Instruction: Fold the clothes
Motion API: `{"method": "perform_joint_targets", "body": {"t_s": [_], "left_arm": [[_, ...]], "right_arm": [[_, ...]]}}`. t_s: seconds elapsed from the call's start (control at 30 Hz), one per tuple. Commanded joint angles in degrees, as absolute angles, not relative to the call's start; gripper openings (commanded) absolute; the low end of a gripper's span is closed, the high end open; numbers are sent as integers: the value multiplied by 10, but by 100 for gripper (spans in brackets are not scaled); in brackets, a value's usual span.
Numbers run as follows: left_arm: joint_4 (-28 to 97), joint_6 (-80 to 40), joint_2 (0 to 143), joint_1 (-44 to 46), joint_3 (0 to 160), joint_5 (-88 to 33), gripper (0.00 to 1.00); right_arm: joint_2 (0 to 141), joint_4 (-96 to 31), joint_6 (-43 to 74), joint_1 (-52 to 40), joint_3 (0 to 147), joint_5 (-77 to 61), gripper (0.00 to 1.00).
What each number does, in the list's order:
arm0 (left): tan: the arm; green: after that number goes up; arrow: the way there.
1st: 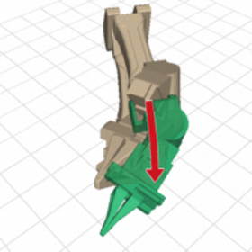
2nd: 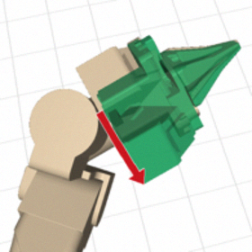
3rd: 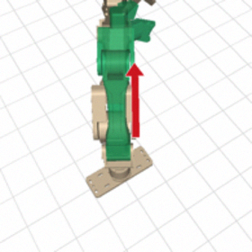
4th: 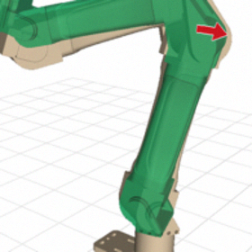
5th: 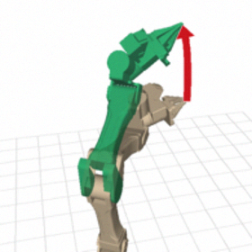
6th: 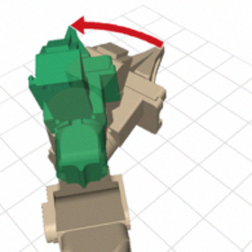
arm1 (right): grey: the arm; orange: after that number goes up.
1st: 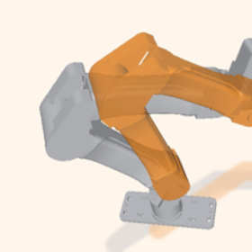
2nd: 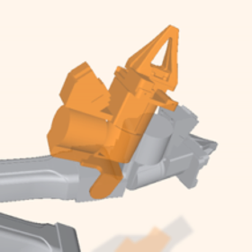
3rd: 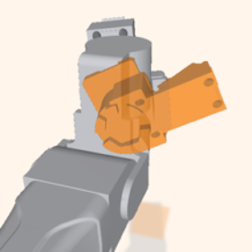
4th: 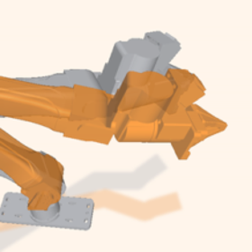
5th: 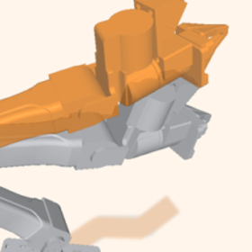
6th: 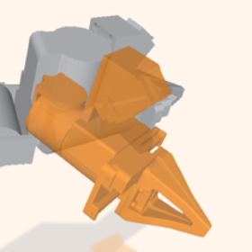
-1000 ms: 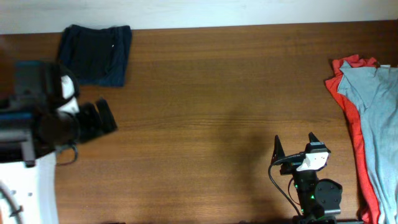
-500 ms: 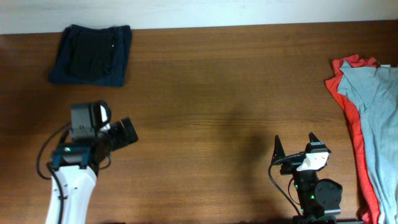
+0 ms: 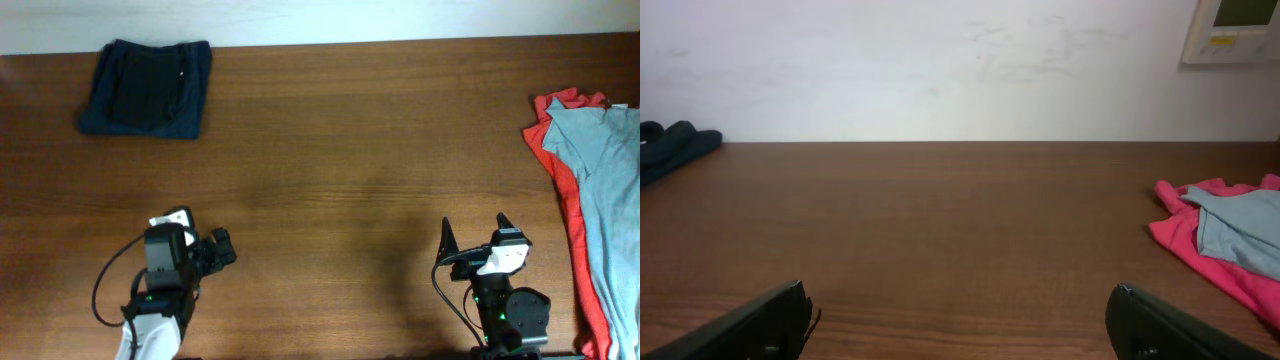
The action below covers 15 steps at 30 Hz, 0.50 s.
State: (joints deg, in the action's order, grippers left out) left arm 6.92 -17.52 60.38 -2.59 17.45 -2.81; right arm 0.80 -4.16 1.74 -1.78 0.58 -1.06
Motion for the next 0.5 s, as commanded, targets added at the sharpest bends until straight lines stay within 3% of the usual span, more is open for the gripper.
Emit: {"method": "perform_joint_targets", "body": {"t_s": [0.0,0.47], "left_arm": [[32,-171,570,-26,132,-38,100],[-20,-171,483,-26,51,-39,99]], "right_arm": [[4,-45,24,-14,3,-4,99],[4,-45,24,-14,3,-4,99]]}}
